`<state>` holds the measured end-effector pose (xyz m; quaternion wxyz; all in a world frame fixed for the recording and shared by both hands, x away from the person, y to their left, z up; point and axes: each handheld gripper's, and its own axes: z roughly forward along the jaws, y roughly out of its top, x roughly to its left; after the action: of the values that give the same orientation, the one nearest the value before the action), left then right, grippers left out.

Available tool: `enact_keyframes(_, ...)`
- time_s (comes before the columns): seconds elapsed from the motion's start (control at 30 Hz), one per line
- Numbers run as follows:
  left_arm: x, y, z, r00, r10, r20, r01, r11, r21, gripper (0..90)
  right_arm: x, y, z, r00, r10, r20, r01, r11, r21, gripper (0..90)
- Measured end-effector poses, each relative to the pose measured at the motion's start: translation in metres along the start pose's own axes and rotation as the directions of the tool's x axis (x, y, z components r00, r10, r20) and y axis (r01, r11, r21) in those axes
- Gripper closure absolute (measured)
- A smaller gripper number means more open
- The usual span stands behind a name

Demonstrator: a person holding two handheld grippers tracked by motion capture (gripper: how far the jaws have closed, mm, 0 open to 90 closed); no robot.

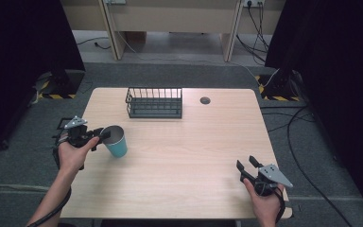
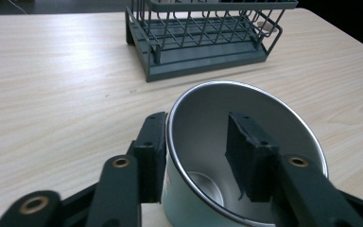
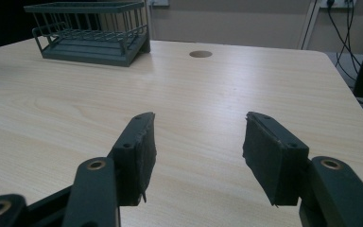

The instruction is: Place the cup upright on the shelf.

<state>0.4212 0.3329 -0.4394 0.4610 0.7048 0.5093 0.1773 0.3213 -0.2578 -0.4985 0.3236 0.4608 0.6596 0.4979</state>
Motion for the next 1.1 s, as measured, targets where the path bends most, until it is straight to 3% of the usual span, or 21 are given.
enact_keyframes(0.63, 0.004, 0.005, 0.010, 0.9996, -0.014, -0.025, 0.016, 0.9949, 0.100, 77.5, 0.000, 0.000, 0.001, 1.0000, -0.002, -0.003, 0.002, 1.000, 0.006, 44.5)
enact_keyframes(0.73, 0.004, 0.006, 0.011, 0.9996, -0.008, -0.026, 0.010, 0.9944, 0.105, 81.7, 0.000, -0.001, 0.001, 1.0000, -0.002, -0.003, 0.002, 1.000, 0.009, 44.5)
enact_keyframes(1.1, -0.003, 0.005, 0.007, 0.9994, 0.033, -0.007, -0.033, 0.9954, 0.090, 82.4, -0.001, -0.001, 0.001, 1.0000, -0.006, -0.001, 0.006, 1.000, 0.007, 44.5)
